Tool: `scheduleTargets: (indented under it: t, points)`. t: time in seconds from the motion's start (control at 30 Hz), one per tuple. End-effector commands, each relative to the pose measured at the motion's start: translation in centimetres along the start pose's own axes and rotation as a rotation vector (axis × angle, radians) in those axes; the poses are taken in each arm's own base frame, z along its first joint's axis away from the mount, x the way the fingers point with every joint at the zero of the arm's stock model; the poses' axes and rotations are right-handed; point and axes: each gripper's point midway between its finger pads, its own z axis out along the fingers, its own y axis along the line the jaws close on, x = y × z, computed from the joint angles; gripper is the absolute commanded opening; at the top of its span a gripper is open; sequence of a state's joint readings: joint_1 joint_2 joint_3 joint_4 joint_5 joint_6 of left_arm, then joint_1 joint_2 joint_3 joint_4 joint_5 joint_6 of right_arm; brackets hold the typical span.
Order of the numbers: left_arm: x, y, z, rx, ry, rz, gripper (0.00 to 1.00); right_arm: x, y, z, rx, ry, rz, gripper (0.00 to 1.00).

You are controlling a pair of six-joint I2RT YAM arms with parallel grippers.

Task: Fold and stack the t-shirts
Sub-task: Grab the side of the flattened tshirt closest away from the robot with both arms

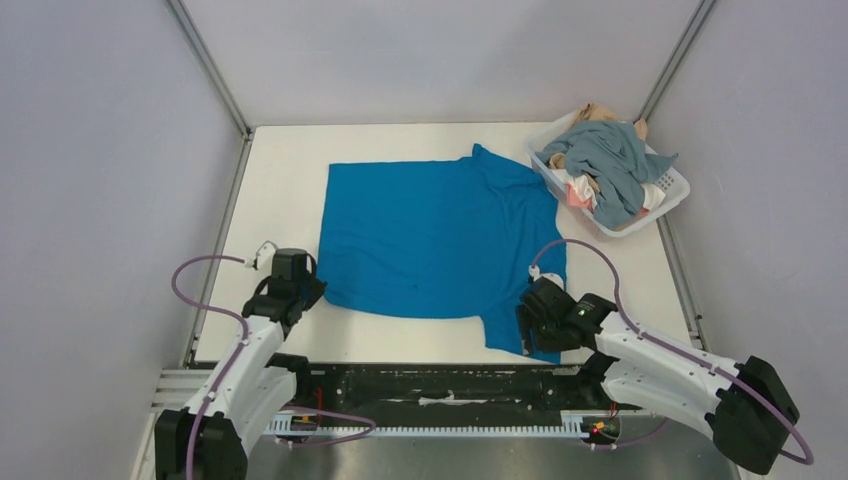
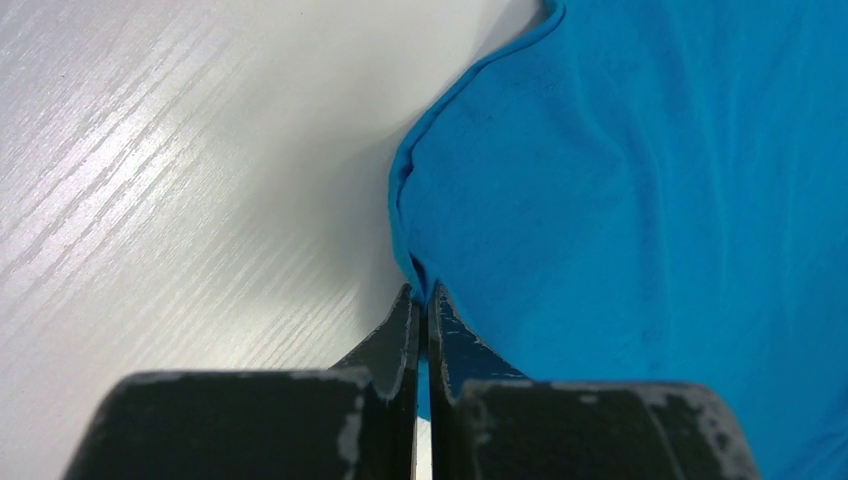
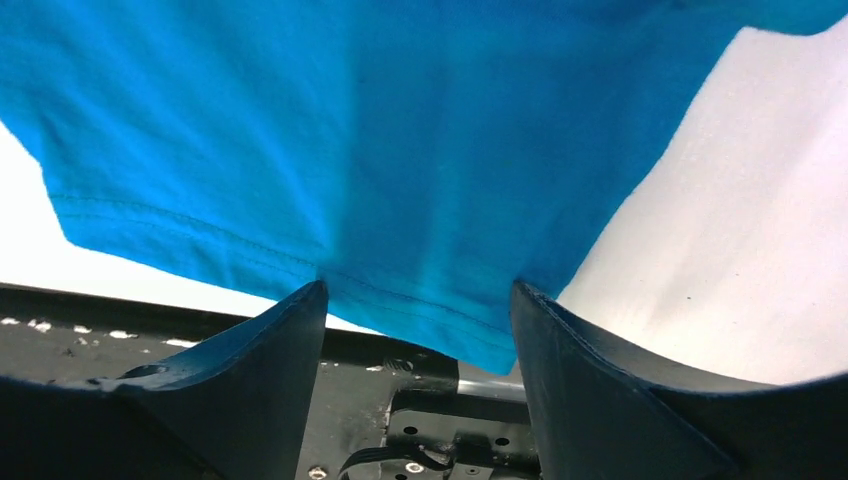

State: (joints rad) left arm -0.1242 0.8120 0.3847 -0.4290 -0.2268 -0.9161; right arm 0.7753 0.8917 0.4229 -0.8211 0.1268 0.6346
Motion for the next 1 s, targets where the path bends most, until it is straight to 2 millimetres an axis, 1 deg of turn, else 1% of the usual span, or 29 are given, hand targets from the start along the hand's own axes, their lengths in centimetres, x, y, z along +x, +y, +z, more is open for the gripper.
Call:
scheduleTargets:
  t: [0.0, 0.07, 0.1, 0.2, 0.27, 0.3, 0.33, 0.47, 0.6, 0.63, 0.73, 0.8, 0.87, 0.97]
  points:
    - [0.2, 0.8, -0.1, -0.028, 0.000, 0.002, 0.02, 0.4, -2.2, 1.0, 0.122, 0.004, -0.009, 0.69]
    - [0.3, 1.1, -0.1, -0.040, 0.001, 0.002, 0.02, 1.0, -2.6, 1.7, 0.139, 0.019, -0.003, 0.63]
    - [0.3, 1.2, -0.1, -0.042, 0.001, 0.001, 0.02, 1.0, -2.5, 1.7, 0.137, 0.024, -0.012, 0.54]
    - [0.6, 1.5, -0.2, -0.054, 0.011, 0.002, 0.02, 0.4, -2.7, 1.3, 0.154, -0.004, 0.001, 0.23]
    - [0.8, 1.9, -0.5, -0.065, 0.021, 0.003, 0.02, -0.3, -2.6, 0.5, 0.146, -0.035, 0.013, 0.06]
    - [0.9, 2.0, -0.6, -0.068, 0.025, 0.001, 0.02, -0.3, -2.5, 0.1, 0.138, -0.041, 0.018, 0.00]
    - [1.1, 2.3, -0.8, -0.075, 0.033, 0.000, 0.02, -0.4, -2.2, -0.2, 0.118, -0.047, 0.020, 0.00]
    - [1.9, 3.4, -1.5, -0.094, 0.044, -0.026, 0.02, 0.7, -1.5, -1.1, 0.042, -0.020, 0.025, 0.00]
    - [1.8, 4.5, -2.8, -0.122, 0.030, -0.041, 0.02, 1.2, 0.2, -1.8, -0.073, -0.006, 0.013, 0.00]
    - [1.7, 4.7, -3.1, -0.124, 0.024, -0.044, 0.02, 1.2, 0.4, -2.0, -0.084, -0.008, 0.008, 0.00]
    - [2.4, 4.3, -3.2, -0.075, 0.036, -0.085, 0.02, 1.0, 0.5, -2.6, -0.101, -0.020, -0.006, 0.00]
    - [2.5, 3.9, -3.2, -0.045, 0.034, -0.094, 0.02, 0.0, 0.8, -3.0, -0.113, -0.068, -0.006, 0.00]
    - [1.8, 3.3, -3.3, -0.028, 0.016, -0.095, 0.02, -1.7, 0.9, -3.4, -0.101, -0.134, -0.001, 0.00]
    - [0.9, 1.8, -3.0, 0.000, 0.002, -0.093, 0.02, -5.1, 0.8, -4.3, -0.052, -0.255, 0.016, 0.00]
